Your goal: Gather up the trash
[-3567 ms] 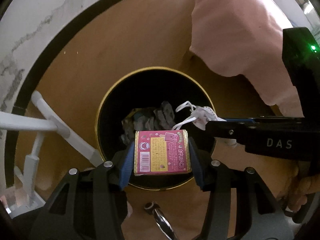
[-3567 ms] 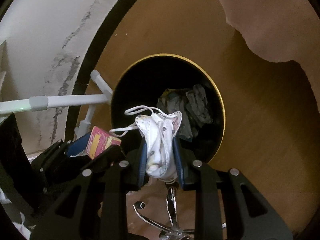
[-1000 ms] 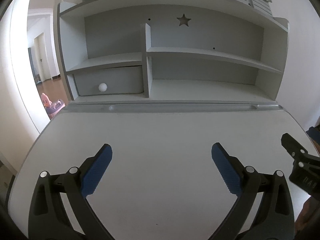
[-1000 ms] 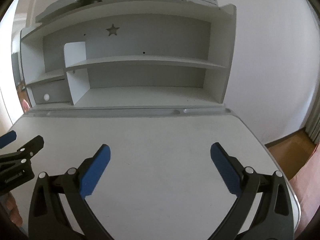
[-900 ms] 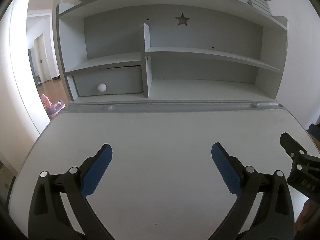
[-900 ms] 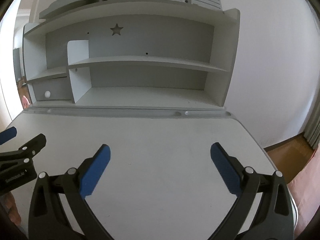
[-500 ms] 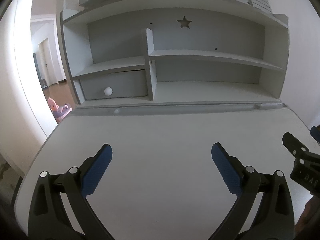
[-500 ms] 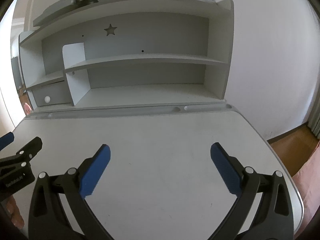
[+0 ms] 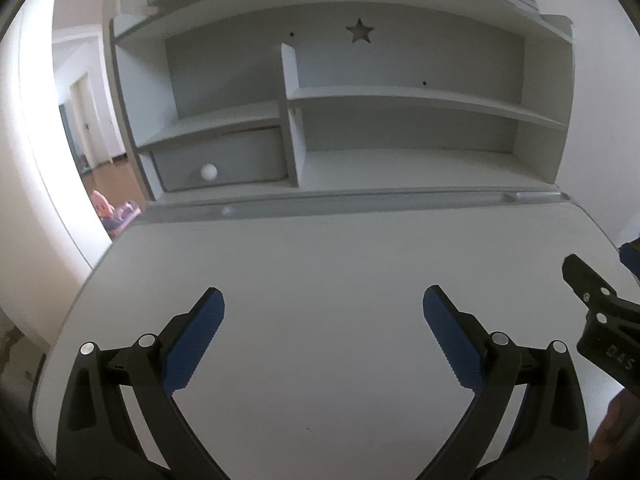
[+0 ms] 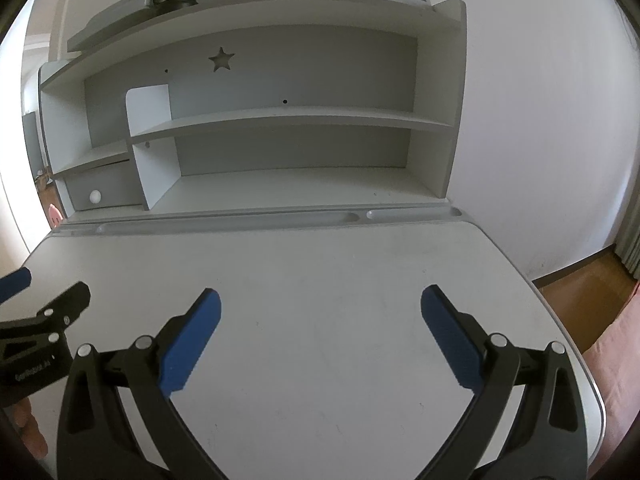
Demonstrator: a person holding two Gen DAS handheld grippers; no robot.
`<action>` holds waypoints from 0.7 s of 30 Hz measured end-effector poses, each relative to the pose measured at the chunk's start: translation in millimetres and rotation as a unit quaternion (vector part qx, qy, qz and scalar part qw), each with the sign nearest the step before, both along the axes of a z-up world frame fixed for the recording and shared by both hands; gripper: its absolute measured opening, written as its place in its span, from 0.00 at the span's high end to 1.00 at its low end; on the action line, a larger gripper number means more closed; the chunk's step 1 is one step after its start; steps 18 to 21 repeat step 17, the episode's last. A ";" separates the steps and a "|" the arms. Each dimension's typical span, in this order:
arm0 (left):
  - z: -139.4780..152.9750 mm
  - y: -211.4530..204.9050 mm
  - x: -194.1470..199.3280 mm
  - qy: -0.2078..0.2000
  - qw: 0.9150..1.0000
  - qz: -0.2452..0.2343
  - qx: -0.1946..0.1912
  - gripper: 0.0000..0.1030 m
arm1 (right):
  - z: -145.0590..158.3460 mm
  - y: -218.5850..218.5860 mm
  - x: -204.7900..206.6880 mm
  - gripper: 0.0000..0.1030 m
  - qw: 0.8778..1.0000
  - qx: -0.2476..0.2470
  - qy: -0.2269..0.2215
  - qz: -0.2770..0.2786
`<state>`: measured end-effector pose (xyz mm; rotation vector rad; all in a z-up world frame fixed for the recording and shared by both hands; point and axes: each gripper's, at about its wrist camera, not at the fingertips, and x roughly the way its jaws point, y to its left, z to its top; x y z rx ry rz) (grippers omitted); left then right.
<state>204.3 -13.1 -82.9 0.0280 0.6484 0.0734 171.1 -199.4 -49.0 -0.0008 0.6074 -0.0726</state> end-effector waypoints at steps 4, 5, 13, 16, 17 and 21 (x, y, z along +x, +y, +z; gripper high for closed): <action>-4.0 0.0 2.8 0.018 1.000 -0.010 -0.008 0.06 | -0.5 2.5 0.1 0.06 1.000 -0.006 0.003 0.003; -4.9 1.3 2.9 0.022 1.000 -0.015 -0.015 0.06 | -0.8 3.0 0.5 0.06 1.000 -0.007 0.005 0.004; -20.2 13.6 24.3 0.078 0.997 -0.008 -0.020 0.06 | -10.3 6.0 10.8 0.06 0.999 -0.012 0.050 0.001; -28.6 14.2 32.2 0.100 0.995 -0.013 -0.014 0.06 | -11.4 6.7 10.9 0.06 0.998 -0.014 0.053 -0.003; -30.7 14.3 33.3 0.103 0.994 -0.013 -0.013 0.06 | -11.6 6.9 11.1 0.06 0.998 -0.015 0.054 -0.004; -30.7 14.3 33.3 0.103 0.994 -0.013 -0.013 0.06 | -11.6 6.9 11.1 0.06 0.998 -0.015 0.054 -0.004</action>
